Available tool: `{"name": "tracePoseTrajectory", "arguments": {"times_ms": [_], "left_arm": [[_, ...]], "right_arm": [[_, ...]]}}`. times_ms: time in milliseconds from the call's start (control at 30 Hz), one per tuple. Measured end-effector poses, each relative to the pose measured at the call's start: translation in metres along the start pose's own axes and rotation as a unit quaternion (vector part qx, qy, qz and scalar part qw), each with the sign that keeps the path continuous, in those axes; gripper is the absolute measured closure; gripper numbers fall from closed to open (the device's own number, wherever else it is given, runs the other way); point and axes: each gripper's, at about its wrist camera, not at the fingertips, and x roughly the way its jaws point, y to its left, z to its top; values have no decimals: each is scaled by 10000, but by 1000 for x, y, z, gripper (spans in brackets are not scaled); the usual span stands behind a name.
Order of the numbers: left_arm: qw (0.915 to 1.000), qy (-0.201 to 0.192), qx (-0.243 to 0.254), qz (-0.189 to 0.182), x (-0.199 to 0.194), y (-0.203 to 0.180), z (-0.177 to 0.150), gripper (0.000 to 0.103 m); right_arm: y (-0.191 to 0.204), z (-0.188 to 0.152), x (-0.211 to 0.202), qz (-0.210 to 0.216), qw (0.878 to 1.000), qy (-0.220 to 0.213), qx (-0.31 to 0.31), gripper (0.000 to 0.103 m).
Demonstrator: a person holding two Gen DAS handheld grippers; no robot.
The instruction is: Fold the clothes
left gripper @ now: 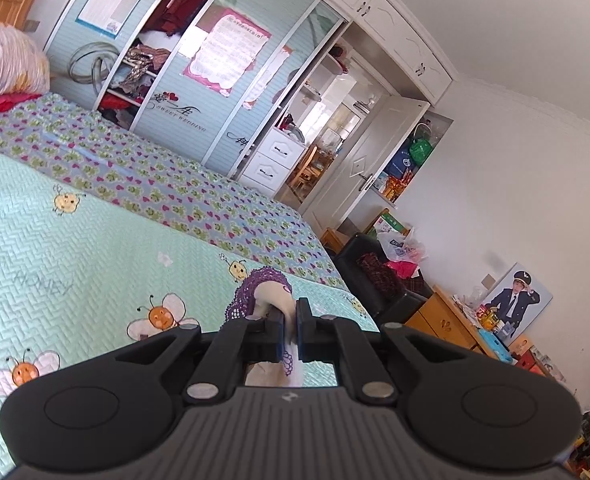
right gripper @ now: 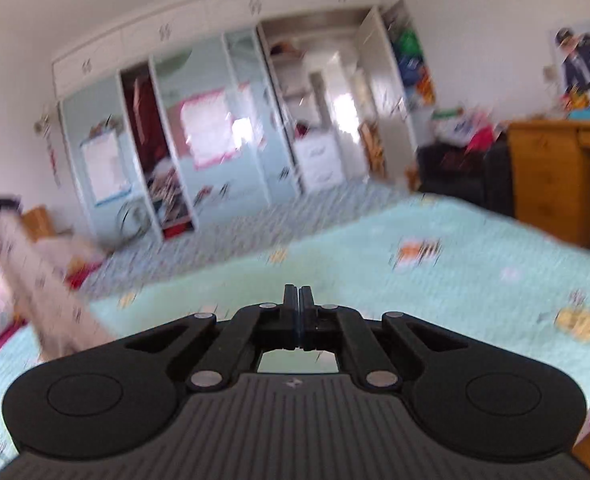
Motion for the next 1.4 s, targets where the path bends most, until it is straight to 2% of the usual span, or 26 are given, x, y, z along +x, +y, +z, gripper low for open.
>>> {"name": "tracePoseTrajectory", "arguments": {"times_ms": [167, 200, 267, 300, 333, 367, 500, 533, 600, 667, 700, 733, 767, 800, 867, 933, 1000, 1067, 1133, 1167, 1267, 1333, 1400], "left_arm": [[10000, -3, 61, -18, -1, -7, 11, 97], [10000, 27, 88, -24, 0, -7, 7, 97], [9999, 95, 105, 0, 3, -6, -3, 97], [9999, 130, 101, 33, 4, -4, -9, 97], [9998, 165, 97, 69, 6, -2, -14, 97], [9997, 210, 84, 117, 7, 1, -17, 97], [9992, 291, 76, 245, 5, 10, -24, 97], [9993, 278, 95, 241, 3, 11, -24, 97], [9993, 252, 133, 233, 0, 13, -25, 97], [9993, 227, 171, 225, -3, 14, -26, 97], [9993, 228, 178, 234, -2, 15, -26, 97], [9993, 231, 184, 243, -1, 15, -27, 97], [9992, 237, 171, 265, 0, 17, -27, 97], [9992, 231, 169, 293, 0, 19, -25, 97], [9991, 175, 184, 349, 0, 22, -15, 97], [9992, 47, 133, 386, 0, 26, 5, 97], [9993, -93, -64, 349, 3, 30, 34, 98], [9990, -210, -291, 258, 14, 31, 68, 99], [9988, -341, -190, 304, 30, 18, 103, 99], [9985, -386, -23, 380, 35, 8, 110, 99], [9955, -512, 506, 621, 49, -21, 130, 99], [9973, -368, 561, 314, 44, -18, 106, 98], [9977, -105, 660, 108, 39, -9, 72, 95]], "right_arm": [[-19, 15, 10, 77, 9995, 251, -201, 99], [-23, 18, 12, 93, 9992, 301, -242, 93], [-24, 15, 20, 148, 9979, 482, -404, 65], [-9, -8, 30, 231, 9947, 753, -667, 38], [6, -32, 40, 314, 9899, 1023, -930, 29], [18, -52, 50, 334, 9849, 1257, -1143, 30], [48, -106, 84, -23, 9670, 1937, -1653, 30], [50, -116, 93, -130, 9636, 2118, -1626, 30], [39, -125, 114, -400, 9615, 2515, -1034, 30], [27, -136, 127, -329, 9589, 2802, -313, 31], [23, -143, 128, -218, 9573, 2884, -17, 50], [24, -151, 124, -115, 9566, 2909, 118, 90], [24, -158, 120, -12, 9557, 2933, 253, 96], [25, -161, 113, 97, 9569, 2877, 385, 96], [26, -138, 91, 321, 9700, 2343, 557, 96], [26, -99, 65, 334, 9853, 1593, 527, 96], [21, -53, 45, 178, 9950, 878, 441, 96], [12, -8, 35, 4, 9987, 304, 397, 96], [3, 34, 36, -150, 9990, -115, 411, 96], [-1, 53, 37, -205, 9984, -297, 434, 96], [-8, 98, 43, -228, 9959, -649, 585, 96], [-3, 97, 41, -155, 9965, -637, 511, 96], [-8, 77, 32, -351, 9972, -530, 406, 96]]}}
